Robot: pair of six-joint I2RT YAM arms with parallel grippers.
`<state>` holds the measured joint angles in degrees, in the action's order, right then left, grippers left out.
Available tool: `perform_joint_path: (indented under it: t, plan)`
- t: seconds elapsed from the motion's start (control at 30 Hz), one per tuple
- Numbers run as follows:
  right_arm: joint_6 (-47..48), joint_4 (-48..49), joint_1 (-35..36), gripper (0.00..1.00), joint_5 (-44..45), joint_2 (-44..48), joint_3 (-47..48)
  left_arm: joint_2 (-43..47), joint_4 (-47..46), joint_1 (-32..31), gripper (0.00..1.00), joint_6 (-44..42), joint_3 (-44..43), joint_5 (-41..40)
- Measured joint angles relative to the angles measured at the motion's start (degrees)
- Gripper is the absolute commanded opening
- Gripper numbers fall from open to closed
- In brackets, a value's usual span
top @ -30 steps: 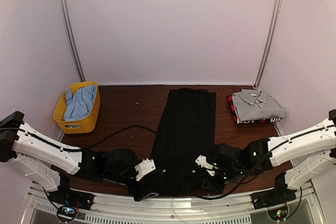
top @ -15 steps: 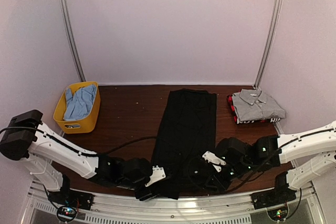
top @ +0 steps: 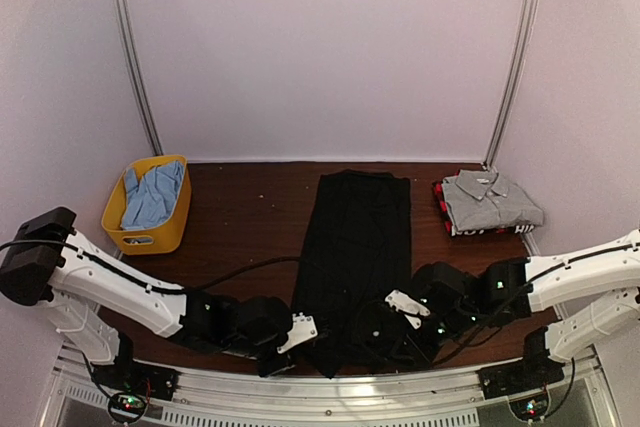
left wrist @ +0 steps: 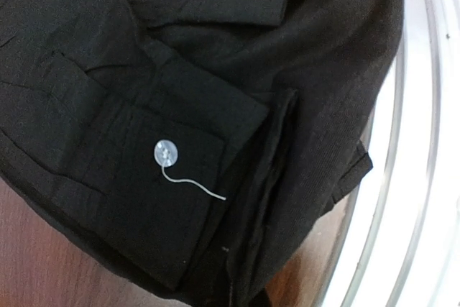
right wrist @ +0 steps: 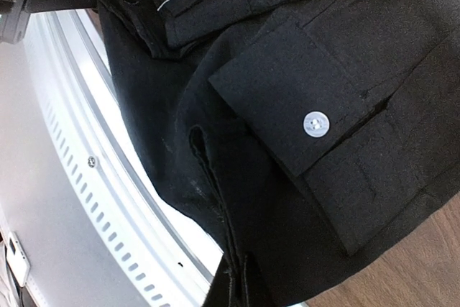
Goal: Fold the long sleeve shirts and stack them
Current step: Pick up the rectangle-folded shirt from the center of the board.
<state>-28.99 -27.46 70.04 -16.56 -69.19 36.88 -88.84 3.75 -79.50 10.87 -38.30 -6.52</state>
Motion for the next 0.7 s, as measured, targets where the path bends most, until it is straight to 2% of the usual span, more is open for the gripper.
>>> perform_joint_path:
  t: [0.23, 0.5, 0.6, 0.7]
  plan:
    - [-2.5, 2.5, 1.2, 0.00, -3.4, 0.9, -2.8, 2.8, 2.1, -0.2, 0.00, 1.6, -1.8, 8.2]
    - [-5.4, 2.8, 2.6, 0.00, -5.5, 7.5, -3.3, 7.5, 7.4, -0.7, 0.00, 3.8, -3.2, 18.3]
    - [-4.8, 0.4, 0.2, 0.00, -5.3, 7.8, -1.2, 8.1, 8.3, 1.6, 0.00, 3.7, -5.2, 22.0]
    - [-2.9, -2.3, -5.0, 0.00, -5.0, 6.3, 2.4, 8.1, 8.9, 6.9, 0.00, 3.1, -7.5, 25.5]
